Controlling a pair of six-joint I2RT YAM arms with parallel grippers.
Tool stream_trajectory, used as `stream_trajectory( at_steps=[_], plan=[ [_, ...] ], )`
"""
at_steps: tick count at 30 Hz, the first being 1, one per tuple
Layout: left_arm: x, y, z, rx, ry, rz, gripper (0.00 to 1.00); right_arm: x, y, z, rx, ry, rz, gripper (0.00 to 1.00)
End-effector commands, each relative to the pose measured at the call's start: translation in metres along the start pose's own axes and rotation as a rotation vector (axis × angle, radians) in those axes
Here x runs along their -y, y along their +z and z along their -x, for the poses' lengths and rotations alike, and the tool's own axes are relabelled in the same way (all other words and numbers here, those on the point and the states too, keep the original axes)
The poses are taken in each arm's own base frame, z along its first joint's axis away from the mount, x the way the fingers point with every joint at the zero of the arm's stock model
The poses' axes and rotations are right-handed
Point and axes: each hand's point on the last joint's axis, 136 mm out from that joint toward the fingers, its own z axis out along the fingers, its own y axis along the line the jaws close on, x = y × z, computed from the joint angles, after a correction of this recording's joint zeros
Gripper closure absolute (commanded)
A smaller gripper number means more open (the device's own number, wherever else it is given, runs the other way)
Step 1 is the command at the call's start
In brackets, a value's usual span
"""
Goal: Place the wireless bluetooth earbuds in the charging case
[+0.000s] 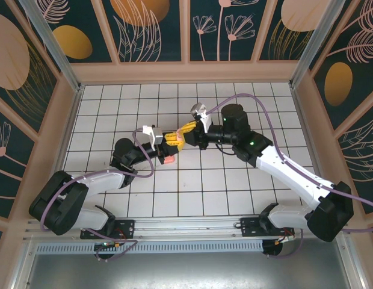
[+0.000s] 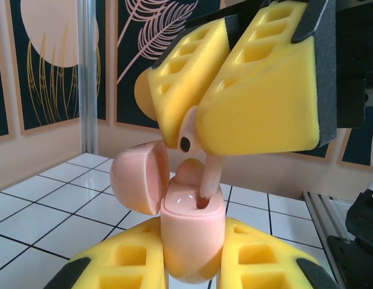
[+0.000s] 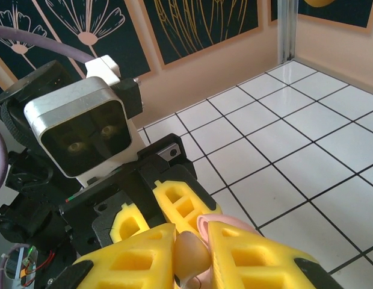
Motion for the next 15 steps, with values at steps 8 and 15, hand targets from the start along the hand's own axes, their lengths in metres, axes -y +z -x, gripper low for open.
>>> stream_trajectory(
  at_steps=[8, 15],
  plan=[
    [0.008, 0.001, 0.024, 0.054, 0.029, -0.021, 0.94, -0.004, 0.006, -0.001, -0.046, -0.049, 0.009, 0.81],
    [0.009, 0.001, 0.024, 0.051, 0.031, -0.027, 0.93, -0.002, 0.006, -0.002, -0.066, -0.056, -0.003, 0.74]
  ],
)
